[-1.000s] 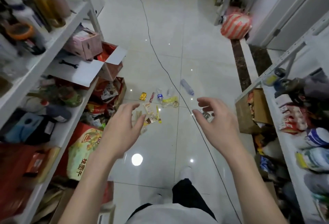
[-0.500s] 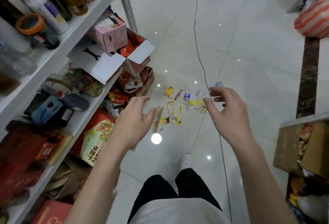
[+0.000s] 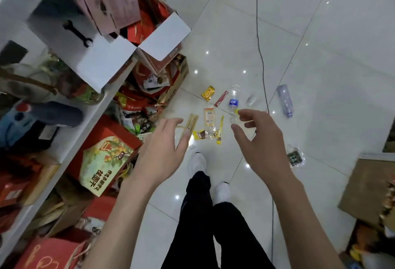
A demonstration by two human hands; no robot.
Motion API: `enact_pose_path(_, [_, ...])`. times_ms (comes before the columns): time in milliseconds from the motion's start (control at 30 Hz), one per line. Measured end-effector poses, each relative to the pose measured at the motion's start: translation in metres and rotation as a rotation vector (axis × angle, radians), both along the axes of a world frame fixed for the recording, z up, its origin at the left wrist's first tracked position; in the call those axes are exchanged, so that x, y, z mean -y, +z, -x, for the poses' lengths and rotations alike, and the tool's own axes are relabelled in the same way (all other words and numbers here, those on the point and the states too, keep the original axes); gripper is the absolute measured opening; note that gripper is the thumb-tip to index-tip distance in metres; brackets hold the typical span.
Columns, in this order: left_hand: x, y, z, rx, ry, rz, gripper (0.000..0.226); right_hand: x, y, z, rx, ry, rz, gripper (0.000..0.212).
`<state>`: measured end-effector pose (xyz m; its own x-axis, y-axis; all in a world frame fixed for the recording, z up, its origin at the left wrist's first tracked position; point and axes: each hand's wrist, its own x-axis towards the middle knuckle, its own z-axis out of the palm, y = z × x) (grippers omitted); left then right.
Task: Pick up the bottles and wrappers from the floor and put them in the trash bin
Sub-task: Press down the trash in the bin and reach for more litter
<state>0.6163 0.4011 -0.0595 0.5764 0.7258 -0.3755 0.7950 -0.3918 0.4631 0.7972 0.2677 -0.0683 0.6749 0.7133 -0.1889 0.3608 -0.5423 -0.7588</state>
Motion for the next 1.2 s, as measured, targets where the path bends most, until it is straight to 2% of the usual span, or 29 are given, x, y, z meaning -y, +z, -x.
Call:
enact_pose_path(233, [-0.058,-0.162,-0.031,-0.024,0.025,0.055,0.047,-0.059,-0.167,-0.018,-0.026,-0.047,0.062,0.033])
enact_pose_path(600, [-0.099,-0.492,-0.039,-0.027,0.041,0.025,0.051,-0.094,-0.495,-0.018,-0.099,-0.094,0.107,0.035])
enact_pose_path(767, [-0.098,-0.62,-0.036,-0.067,0.084,0.033,0.053,-0.109,-0.611,-0.019,-0.086,-0.113,0.136,0.037])
enact_pose_path(967, [-0.093,-0.708,-0.036,-0.193,0.092,0.011,0.056,-0.115,-0.698,-0.024,-0.001,-0.134,0.191,0.04])
enact_pose_path(1200, [-0.093,-0.748,-0.041,-0.329,0.116,-0.002,0.067,-0.123,-0.732,-0.021,0.095,-0.175,0.285,0.052])
